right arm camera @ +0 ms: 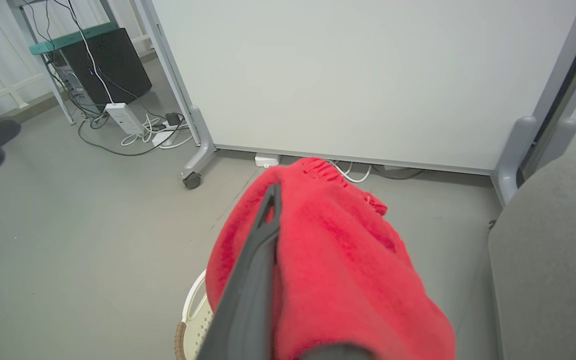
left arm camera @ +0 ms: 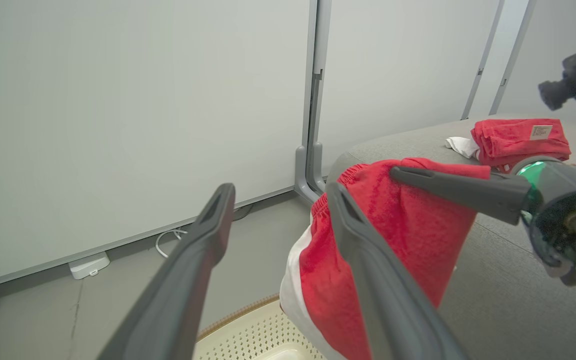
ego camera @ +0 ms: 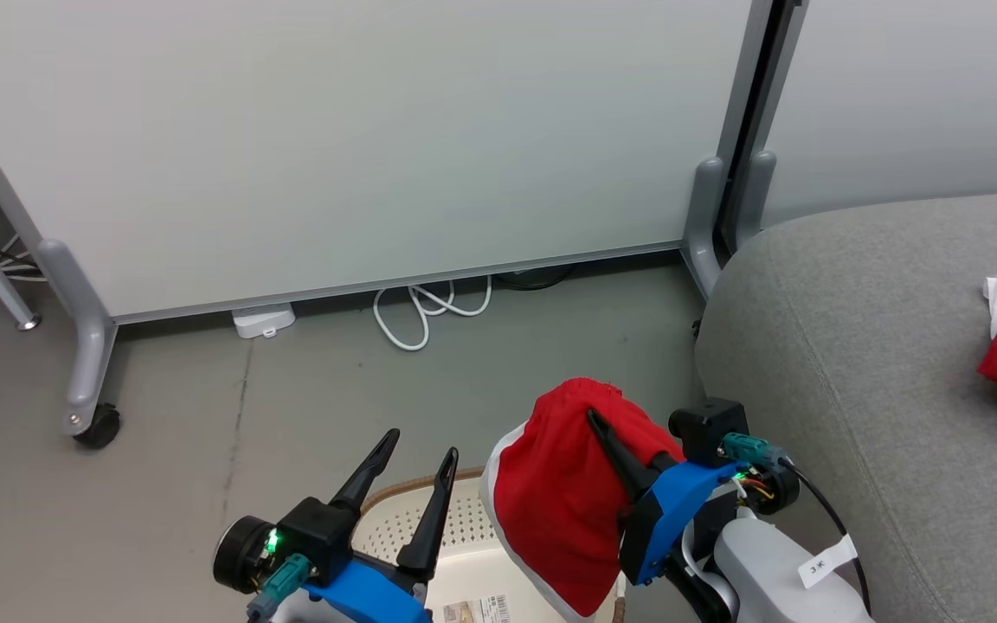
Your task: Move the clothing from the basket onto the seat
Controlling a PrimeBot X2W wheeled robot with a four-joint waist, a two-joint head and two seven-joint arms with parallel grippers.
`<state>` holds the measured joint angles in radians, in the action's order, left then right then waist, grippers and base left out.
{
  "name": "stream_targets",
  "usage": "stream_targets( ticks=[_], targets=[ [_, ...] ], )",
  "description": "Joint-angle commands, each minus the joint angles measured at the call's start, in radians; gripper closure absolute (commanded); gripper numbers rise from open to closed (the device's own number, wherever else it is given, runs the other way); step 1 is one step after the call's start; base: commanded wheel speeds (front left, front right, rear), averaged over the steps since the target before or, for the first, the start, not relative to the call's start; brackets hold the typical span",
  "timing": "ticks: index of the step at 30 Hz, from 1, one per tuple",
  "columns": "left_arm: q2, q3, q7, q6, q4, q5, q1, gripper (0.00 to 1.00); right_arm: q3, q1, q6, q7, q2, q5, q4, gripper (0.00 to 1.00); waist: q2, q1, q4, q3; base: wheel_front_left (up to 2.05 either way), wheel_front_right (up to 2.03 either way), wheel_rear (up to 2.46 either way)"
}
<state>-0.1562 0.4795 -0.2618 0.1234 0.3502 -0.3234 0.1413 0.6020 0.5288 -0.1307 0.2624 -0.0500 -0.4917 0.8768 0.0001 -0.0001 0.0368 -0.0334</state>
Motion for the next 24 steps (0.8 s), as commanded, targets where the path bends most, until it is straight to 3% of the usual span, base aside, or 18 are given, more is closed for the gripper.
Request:
stream_targets(
  ticks=[1,24],
  targets=[
    [0.003,-0.008,-0.005,0.003,0.000,0.009,-0.009,0.00,-0.002,-0.008,0.000,0.003,-0.001,0.001,-0.006,1.00,-0.0001,0.0001,-0.020,0.001,0.00,0.00,0.00],
    [0.022,-0.007,-0.005,0.010,-0.014,0.012,0.009,0.00,-0.020,0.016,0.000,0.003,-0.001,0.037,-0.001,1.00,-0.0001,0.0001,-0.297,0.033,0.00,0.00,0.00]
  ],
)
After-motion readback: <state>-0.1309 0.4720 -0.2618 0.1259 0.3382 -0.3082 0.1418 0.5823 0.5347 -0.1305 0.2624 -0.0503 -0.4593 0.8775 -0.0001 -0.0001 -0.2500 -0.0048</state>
